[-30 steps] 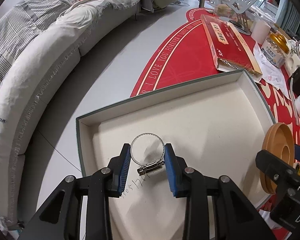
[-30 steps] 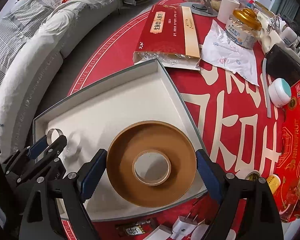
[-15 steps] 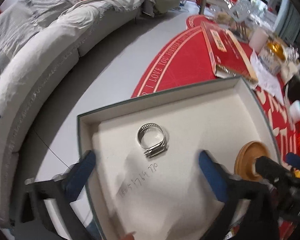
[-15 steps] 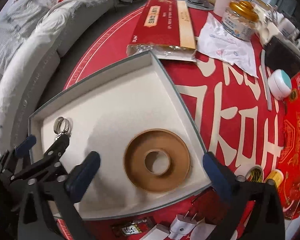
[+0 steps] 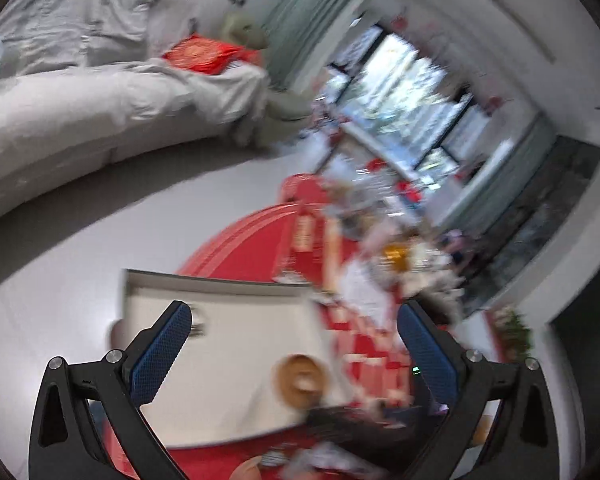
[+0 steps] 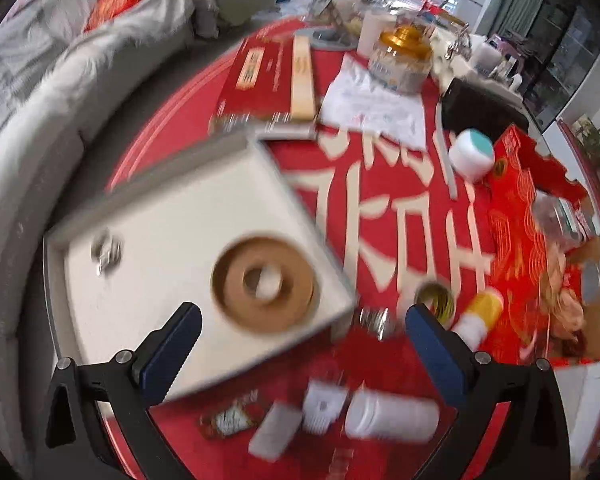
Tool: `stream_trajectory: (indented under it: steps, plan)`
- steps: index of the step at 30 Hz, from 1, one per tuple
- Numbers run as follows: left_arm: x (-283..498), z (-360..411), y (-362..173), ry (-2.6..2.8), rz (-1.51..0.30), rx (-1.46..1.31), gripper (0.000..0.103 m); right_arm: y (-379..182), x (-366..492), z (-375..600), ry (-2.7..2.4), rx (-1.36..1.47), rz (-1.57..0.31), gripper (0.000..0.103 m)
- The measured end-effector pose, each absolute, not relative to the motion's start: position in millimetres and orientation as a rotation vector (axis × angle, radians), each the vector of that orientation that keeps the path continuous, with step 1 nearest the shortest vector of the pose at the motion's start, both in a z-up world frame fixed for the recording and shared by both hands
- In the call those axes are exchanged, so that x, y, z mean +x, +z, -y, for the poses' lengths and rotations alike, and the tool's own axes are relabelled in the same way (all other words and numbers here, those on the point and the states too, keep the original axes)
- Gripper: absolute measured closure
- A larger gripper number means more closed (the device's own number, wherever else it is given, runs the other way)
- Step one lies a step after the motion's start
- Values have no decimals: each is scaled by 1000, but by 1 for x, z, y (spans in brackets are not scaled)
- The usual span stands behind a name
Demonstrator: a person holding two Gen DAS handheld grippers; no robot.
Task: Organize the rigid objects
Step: 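Open right tool to drop spool in tray while left tool releases clamp there, then grasp white pill bottle with right tool while left tool grasps white rectangular block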
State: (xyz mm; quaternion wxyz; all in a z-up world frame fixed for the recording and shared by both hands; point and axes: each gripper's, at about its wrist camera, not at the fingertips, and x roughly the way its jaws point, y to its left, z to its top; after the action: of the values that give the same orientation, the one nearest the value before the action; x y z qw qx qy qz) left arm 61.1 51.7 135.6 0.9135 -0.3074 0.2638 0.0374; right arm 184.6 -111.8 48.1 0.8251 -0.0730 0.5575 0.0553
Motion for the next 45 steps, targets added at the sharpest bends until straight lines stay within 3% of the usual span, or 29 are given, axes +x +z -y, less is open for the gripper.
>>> stream_trajectory:
  steps: [9,23,30,37,45]
  plan:
    - [58,-21,132,6,-619,-617,0,35,123,95,203,-117,-1291,0]
    - [50,16,133,11,-720,-440,0,24,105,122,192,-30,-1363,0]
    - [65,21,51,52,-1114,-167,0,16,94,209,75,126,-1335,0]
    - [55,72,-3,26,-1191,60,0,-8,100,263,-31,287,-1381,0]
    - [56,68,-10,34,-1222,45,0,-27,136,238,0,277,-1389,1]
